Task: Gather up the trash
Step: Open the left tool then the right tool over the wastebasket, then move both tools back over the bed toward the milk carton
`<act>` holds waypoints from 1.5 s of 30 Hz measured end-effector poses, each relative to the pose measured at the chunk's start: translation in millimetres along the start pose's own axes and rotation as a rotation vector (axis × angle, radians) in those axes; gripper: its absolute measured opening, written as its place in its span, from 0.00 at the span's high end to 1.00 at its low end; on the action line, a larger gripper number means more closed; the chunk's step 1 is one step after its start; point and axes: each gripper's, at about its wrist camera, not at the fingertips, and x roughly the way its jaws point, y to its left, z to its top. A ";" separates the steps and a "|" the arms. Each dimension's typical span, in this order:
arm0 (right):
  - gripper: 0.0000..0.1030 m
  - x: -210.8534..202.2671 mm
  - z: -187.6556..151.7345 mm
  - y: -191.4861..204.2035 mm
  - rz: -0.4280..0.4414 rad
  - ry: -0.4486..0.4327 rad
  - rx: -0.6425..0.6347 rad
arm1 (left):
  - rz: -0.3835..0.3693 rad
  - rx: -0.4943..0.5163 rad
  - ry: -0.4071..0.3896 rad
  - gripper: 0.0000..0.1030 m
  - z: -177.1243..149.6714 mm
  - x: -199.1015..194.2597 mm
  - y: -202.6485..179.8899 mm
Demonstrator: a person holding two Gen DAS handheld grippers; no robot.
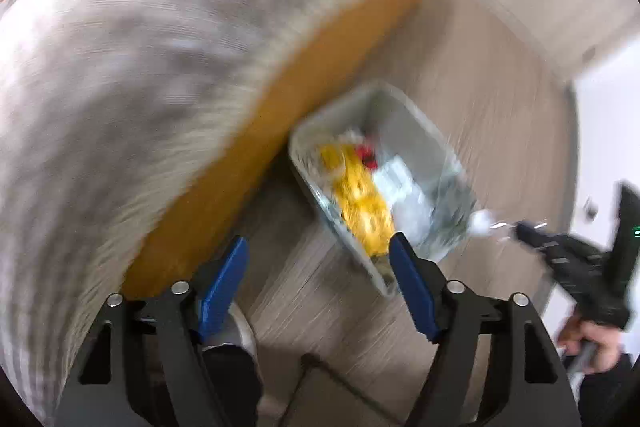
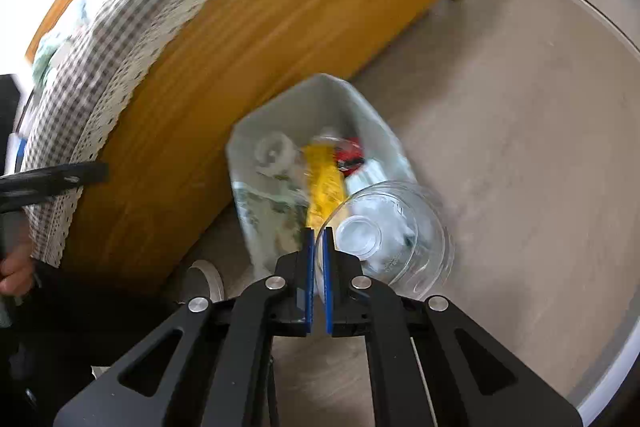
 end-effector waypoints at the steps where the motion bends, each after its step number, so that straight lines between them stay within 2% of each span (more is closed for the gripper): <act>1: 0.96 6.0 6.9 11.0 0.002 0.002 -0.030 | -0.018 -0.048 -0.044 0.24 -4.4 -13.1 10.2; 3: 0.96 17.8 22.3 31.7 -0.003 0.010 -0.084 | -0.011 -0.150 -0.113 0.24 -15.2 -30.3 31.2; 5: 0.96 34.4 43.8 53.7 -0.020 0.030 -0.138 | -0.008 -0.191 -0.125 0.24 -19.6 -34.7 42.3; 11: 0.95 103.7 103.2 111.7 -0.039 0.132 -0.258 | -0.009 -0.231 -0.131 0.24 -14.2 -40.3 56.5; 13: 0.93 135.1 115.0 122.9 -0.084 0.180 -0.280 | -0.028 -0.242 -0.131 0.24 -13.3 -45.1 64.9; 14: 0.78 150.1 118.6 125.3 -0.094 0.213 -0.278 | -0.033 -0.248 -0.133 0.24 -13.1 -43.7 67.9; 15: 0.53 164.2 120.6 125.8 -0.094 0.251 -0.265 | -0.035 -0.262 -0.136 0.24 -13.4 -44.8 72.4; 16: 0.47 170.1 120.1 124.4 -0.100 0.263 -0.251 | -0.041 -0.278 -0.135 0.24 -14.2 -44.8 76.9; 18: 0.47 168.6 117.8 119.7 -0.108 0.255 -0.224 | -0.065 -0.305 -0.128 0.24 -13.4 -43.9 83.1; 21: 0.47 144.3 108.0 106.7 -0.095 0.218 -0.183 | -0.093 -0.309 -0.122 0.24 -12.4 -42.8 85.0; 27: 0.47 99.9 87.0 78.0 -0.157 0.187 -0.151 | -0.094 -0.265 -0.114 0.24 -12.2 -36.0 68.6; 32: 0.47 48.8 67.8 61.7 -0.177 0.132 -0.091 | -0.083 -0.287 -0.165 0.24 -20.7 -52.3 73.1; 34: 0.47 23.8 60.4 65.5 -0.187 0.091 -0.096 | -0.101 -0.300 -0.206 0.24 -25.7 -66.9 78.6; 40: 0.41 -39.6 48.1 98.3 -0.258 -0.043 -0.180 | -0.085 -0.313 -0.272 0.24 -53.8 -98.0 88.8; 43: 0.41 -59.2 55.4 124.9 -0.250 -0.101 -0.233 | -0.099 -0.328 -0.326 0.24 -65.3 -121.5 100.5; 45: 0.41 -72.1 64.6 159.0 -0.219 -0.153 -0.316 | -0.100 -0.342 -0.358 0.24 -72.4 -139.2 115.4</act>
